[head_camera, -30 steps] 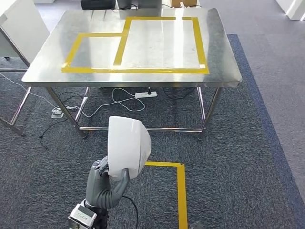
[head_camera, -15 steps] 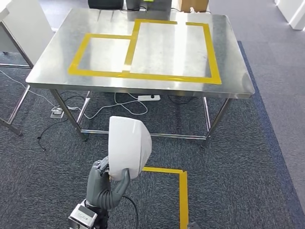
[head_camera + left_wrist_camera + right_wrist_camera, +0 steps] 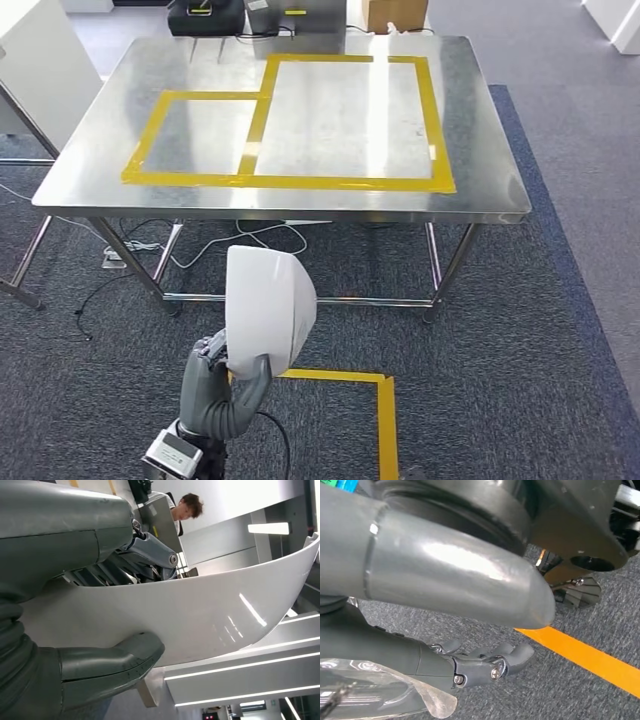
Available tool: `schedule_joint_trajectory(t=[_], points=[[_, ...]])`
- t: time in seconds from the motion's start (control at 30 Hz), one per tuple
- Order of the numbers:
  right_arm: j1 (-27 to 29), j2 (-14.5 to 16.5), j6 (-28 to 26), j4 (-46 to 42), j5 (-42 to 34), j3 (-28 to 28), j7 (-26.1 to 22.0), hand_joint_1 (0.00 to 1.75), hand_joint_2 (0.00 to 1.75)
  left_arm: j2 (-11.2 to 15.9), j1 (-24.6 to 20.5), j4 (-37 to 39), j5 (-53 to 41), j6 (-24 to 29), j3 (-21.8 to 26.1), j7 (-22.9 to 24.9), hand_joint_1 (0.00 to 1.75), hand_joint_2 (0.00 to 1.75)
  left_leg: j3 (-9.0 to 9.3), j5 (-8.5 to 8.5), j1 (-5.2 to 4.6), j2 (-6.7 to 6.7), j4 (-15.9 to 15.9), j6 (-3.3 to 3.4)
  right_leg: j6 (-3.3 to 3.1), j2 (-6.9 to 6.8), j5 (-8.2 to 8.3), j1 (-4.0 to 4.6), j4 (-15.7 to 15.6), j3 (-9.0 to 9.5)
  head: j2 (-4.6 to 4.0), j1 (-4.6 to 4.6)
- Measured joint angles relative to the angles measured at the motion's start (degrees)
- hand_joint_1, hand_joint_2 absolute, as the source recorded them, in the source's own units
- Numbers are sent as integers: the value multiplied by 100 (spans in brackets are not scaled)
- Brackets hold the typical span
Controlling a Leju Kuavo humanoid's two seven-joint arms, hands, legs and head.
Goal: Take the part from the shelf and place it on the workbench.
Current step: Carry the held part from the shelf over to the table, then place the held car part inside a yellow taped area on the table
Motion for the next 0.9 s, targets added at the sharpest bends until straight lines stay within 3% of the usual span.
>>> schedule_joint_trajectory(t=[0.03,0.1,0.17,0.3,0.37,0.43,0.5,0.53,0.6,0.67,0.73,0.8,0.87,0.9], points=[[6,0,-1,0,0,0,-1,0,0,5,2,0,-1,0,-1,-1,175,175,4,148,2,2,-209,9,7,3,-60,0,0,84,0,-1],[3,0,-1,1,1,0,-1,0,0,15,7,1,-1,0,-1,-1,175,175,109,690,-7,12,-832,46,47,8,-180,5,2,236,0,0],[-10,0,0,1,1,-1,2,0,0,20,16,2,-1,0,-2,0,175,175,181,967,-32,25,-1215,106,121,11,-286,18,-10,301,0,-7],[-30,0,4,1,2,-2,8,0,0,6,18,0,-11,0,2,0,175,175,356,944,-26,16,-1343,251,261,-5,-366,17,104,400,0,3],[-54,0,8,0,1,-2,8,0,0,-11,12,-1,-14,0,3,-2,175,175,480,902,-15,18,-1390,310,288,-8,-535,12,553,137,-1,31],[-65,0,12,0,1,-1,9,0,0,-20,12,0,-14,0,3,-4,175,175,547,829,-26,15,-1397,342,293,-7,-791,12,1233,-370,0,62],[-43,0,17,1,2,1,10,0,0,-22,19,0,-14,0,4,-4,175,175,653,723,-43,-5,-1397,352,286,-8,-880,14,1476,-732,1,80],[-30,0,20,1,2,1,11,0,0,-22,20,0,-14,0,4,-4,175,175,732,661,-51,-15,-1397,352,274,-7,-765,18,1330,-784,1,82],[-4,-4,26,3,4,1,11,0,0,-23,19,1,-14,0,4,-4,175,175,909,516,-67,-23,-1398,338,207,-5,-187,45,729,-738,0,85],[5,-11,44,7,16,1,15,0,0,-23,17,6,-14,1,4,-3,175,175,1020,392,-79,-25,-1408,291,136,-11,203,84,303,-673,-1,67],[6,-15,63,8,32,1,31,0,0,-23,16,8,-15,4,4,-4,175,175,1085,346,-86,-26,-1414,231,88,-14,222,102,215,-609,-1,45],[9,-17,73,8,40,2,48,0,0,-22,11,3,-17,12,5,-9,175,175,1028,412,-88,-17,-1215,175,35,-10,236,73,136,-468,1,38],[-5,-21,73,8,42,2,51,0,0,-18,9,0,-20,16,5,-11,175,175,696,430,-70,-6,-653,104,-16,-9,185,41,41,-296,1,30],[-13,-24,72,8,42,1,50,0,0,-15,11,0,-20,16,4,-11,175,175,474,340,-51,-3,-326,69,-36,-9,140,39,14,-220,0,26]])
